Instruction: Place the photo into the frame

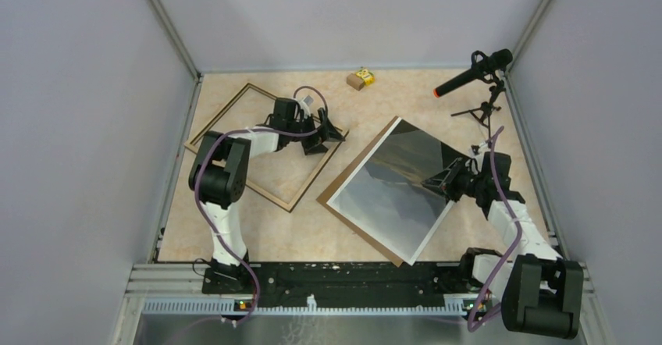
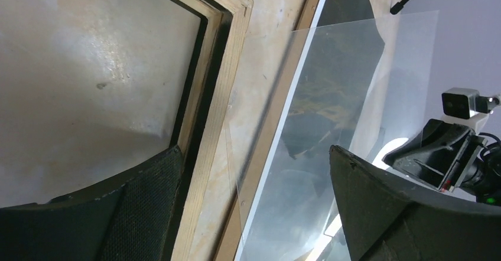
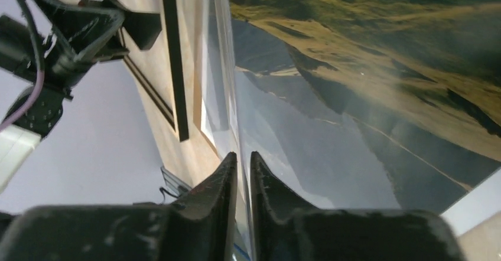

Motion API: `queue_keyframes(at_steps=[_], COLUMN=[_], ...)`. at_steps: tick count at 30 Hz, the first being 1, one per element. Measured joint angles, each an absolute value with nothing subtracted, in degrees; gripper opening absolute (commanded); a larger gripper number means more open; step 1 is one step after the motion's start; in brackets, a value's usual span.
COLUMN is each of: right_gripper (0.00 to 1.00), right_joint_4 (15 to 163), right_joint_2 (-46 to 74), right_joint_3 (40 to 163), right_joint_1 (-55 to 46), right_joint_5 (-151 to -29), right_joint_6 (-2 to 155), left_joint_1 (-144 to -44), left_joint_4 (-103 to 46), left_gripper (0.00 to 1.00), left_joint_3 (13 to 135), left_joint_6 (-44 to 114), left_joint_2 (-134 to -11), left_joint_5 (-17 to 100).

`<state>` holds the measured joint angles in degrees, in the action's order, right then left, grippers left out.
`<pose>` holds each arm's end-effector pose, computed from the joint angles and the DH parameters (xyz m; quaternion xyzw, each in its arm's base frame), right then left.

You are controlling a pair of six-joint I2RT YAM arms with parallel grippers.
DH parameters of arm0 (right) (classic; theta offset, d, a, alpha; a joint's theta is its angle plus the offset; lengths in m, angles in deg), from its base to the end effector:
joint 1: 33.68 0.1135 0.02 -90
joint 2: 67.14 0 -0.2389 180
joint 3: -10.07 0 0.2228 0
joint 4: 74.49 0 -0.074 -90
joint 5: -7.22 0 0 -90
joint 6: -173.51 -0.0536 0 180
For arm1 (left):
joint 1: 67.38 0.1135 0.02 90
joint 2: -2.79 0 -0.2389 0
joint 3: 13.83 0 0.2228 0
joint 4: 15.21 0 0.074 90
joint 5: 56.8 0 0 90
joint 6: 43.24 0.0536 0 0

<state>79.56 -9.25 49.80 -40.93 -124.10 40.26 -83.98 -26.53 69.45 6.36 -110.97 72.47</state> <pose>0.1897 0.0115 0.1669 0.2432 0.8380 0.4217 0.2465 0.3682 -0.1452 0.1422 -0.0430 0.8696 -0.4531 0.1916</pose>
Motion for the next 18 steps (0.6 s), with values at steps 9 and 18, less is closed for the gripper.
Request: queue_keyframes(at_steps=[9, 18], right_gripper=[0.00, 0.00], right_joint_4=[63.0, 56.4], right_joint_2=[-15.4, -18.6], right_joint_3=[61.1, 77.3], right_joint_1=[-40.8, -40.6], right_joint_5=[-115.4, -117.3], right_joint_6=[46.7, 53.2], left_joint_1=[-84.9, -86.6], left_joint_4=[-30.1, -33.5], left_gripper=[0.98, 0.98], left_joint_3=[67.7, 67.7], left_joint_6=[8.4, 9.9], left_joint_2=[-108.5, -108.0], left_joint_5=[73.3, 74.7])
